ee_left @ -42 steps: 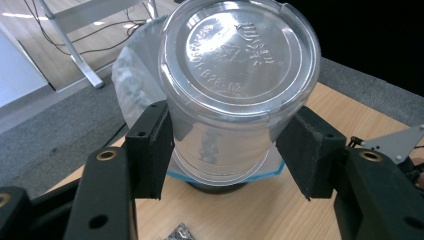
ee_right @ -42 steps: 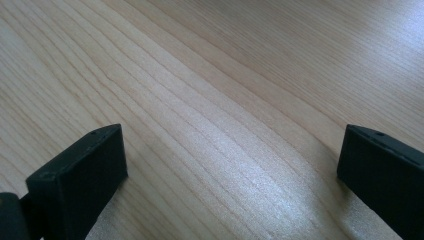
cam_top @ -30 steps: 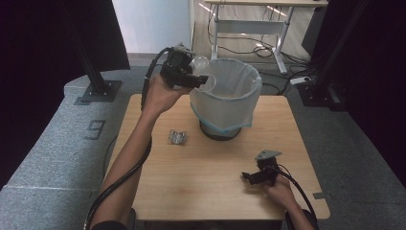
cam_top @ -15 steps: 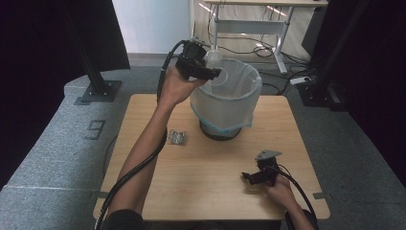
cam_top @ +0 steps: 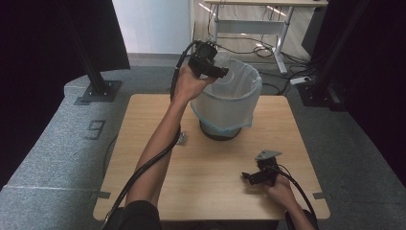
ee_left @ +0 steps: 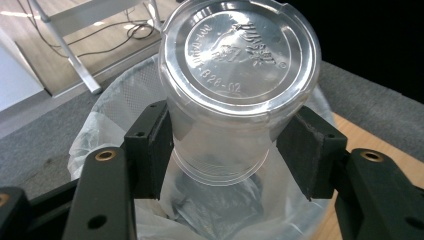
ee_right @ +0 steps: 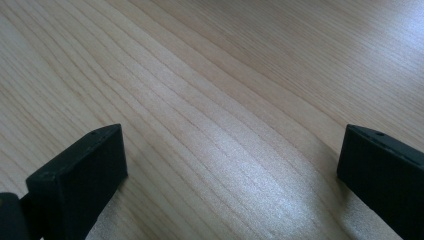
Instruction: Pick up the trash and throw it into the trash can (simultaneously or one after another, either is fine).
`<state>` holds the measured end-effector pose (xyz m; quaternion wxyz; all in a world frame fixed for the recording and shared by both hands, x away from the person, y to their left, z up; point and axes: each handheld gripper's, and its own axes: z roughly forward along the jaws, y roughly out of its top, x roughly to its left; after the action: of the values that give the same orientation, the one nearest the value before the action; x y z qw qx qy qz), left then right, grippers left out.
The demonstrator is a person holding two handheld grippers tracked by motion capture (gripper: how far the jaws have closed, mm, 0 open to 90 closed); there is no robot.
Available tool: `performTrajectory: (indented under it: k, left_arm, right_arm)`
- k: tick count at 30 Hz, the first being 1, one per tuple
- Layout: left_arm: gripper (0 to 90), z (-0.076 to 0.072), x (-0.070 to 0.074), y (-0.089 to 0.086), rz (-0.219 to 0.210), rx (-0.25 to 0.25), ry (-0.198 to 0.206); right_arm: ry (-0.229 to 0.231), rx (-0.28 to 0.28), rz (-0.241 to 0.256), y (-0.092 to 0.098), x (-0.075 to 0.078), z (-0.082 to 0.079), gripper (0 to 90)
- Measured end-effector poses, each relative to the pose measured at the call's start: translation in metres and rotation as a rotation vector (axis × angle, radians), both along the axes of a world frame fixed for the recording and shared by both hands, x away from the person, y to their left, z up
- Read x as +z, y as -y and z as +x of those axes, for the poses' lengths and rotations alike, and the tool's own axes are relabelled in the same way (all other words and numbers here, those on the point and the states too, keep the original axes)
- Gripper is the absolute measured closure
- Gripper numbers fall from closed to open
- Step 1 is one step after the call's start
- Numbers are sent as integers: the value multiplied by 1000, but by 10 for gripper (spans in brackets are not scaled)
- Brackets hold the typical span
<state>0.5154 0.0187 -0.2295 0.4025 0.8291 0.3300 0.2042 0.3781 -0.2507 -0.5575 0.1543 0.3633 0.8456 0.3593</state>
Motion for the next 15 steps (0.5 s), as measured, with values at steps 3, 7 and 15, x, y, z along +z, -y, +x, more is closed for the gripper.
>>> performTrajectory:
  k: [3, 7, 15]
  left_arm:
    - [398, 6, -6, 4, 6, 9, -5]
    - [396, 13, -18, 10, 26, 17, -14]
    - [388, 19, -40, 19, 58, 14, -33]
  right_arm:
    - [0, 0, 0, 0, 0, 0, 0]
    - [-1, 0, 0, 0, 0, 0, 0]
    - [-1, 1, 0, 0, 0, 0, 0]
